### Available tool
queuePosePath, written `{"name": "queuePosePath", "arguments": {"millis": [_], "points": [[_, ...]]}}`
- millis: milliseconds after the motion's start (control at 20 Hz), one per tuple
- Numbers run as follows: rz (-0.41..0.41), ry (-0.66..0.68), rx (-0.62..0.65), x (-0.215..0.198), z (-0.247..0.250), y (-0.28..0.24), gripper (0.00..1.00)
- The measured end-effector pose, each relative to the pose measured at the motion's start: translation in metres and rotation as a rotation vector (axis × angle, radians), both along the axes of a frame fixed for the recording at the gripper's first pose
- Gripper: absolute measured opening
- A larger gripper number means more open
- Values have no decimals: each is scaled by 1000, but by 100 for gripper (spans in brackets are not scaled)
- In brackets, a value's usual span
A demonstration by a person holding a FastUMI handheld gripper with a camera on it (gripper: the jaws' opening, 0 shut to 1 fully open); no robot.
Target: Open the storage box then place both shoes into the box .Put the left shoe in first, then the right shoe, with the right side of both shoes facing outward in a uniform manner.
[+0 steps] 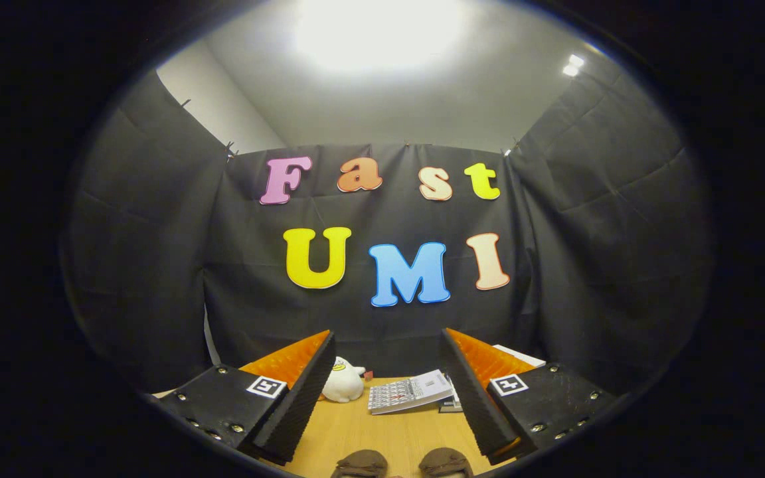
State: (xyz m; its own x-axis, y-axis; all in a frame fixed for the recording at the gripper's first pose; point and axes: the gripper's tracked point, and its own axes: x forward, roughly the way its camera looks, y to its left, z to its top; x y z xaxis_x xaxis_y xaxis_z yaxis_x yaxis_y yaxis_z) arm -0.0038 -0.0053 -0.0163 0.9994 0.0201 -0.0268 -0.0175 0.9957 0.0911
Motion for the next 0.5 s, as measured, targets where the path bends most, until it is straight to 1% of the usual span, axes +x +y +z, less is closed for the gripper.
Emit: {"name": "queuePosePath", "arguments": {"millis": [100,200,350,500], "points": [[24,29,50,1,-9,6,96],[64,64,128,2,-20,16,96],[158,142,291,2,-41,39,96],[194,235,427,3,-67,51,96]]}}
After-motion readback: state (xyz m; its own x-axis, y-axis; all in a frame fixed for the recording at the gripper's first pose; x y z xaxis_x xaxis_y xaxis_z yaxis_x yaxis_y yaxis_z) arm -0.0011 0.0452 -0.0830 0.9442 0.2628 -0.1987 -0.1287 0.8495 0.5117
